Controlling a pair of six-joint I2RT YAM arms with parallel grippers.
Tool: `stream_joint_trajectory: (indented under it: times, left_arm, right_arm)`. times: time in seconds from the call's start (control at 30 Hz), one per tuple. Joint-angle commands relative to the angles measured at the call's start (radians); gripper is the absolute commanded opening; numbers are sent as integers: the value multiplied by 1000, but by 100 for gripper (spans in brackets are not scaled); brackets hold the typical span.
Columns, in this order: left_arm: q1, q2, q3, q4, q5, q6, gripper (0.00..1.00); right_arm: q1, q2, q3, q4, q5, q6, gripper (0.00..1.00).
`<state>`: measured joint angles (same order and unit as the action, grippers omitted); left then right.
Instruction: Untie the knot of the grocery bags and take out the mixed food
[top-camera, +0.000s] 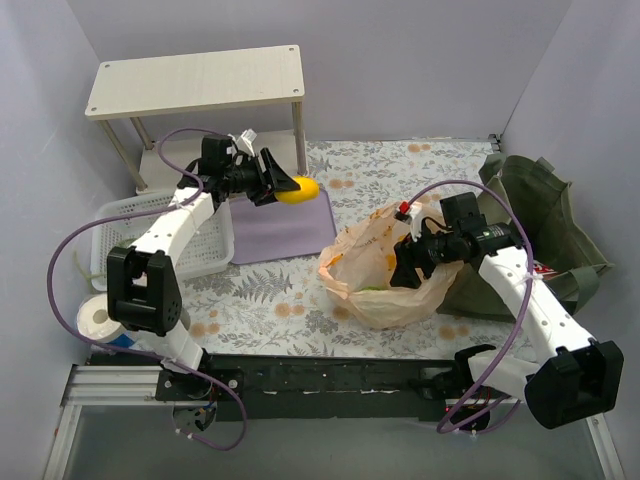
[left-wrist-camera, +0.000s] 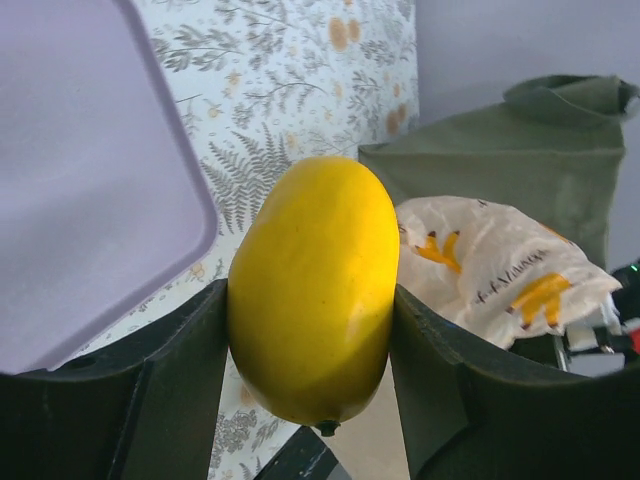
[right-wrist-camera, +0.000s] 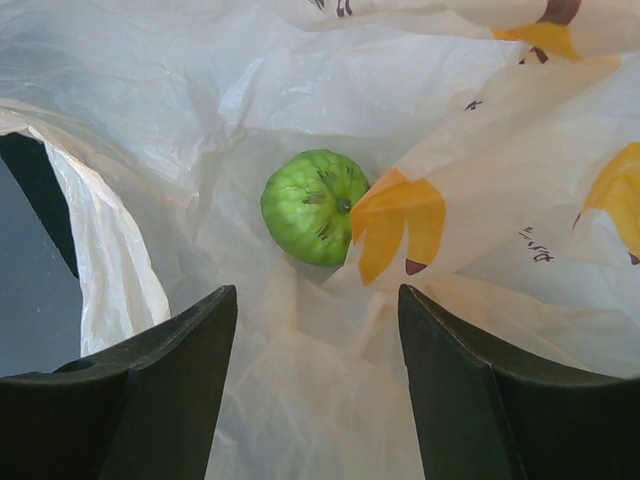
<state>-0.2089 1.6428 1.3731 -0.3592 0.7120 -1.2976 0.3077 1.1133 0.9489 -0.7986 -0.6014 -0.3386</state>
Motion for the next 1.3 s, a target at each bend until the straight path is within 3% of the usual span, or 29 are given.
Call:
stream_joint_trajectory:
  times: [0.0,0.27,0.6,0.7,0.73,0.8,0.83,1.27]
  left_arm:
    - [2,53,-29,85,-94,-83,0]
    - [2,284,20,172,-63,32,0]
    - [2,466,110,218,-54,46,2]
    - [2,476,130,161,-123,83,24]
    - [2,474,133,146,-181,105,39]
    - [2,471,135,115,-216,122,55]
    - [2,469,138,106,-267,129,98]
    - [2,381,155,43,-368,211,98]
  right_arm:
    - [-5,42,105,-106,23,-60,72]
    - [-19,72,140,-111,46,-71,71]
    - [-64,36,91,-109,17,-69,71]
    - [-68,33,74,-105,14,-65,71]
    - [-70,31,71,-102,11,-63,71]
    - [-74,31,67,-91,3,-59,71]
    - [-74,31,67,-87,2,-57,71]
    - [-81,-12,22,-48,-20,-34,71]
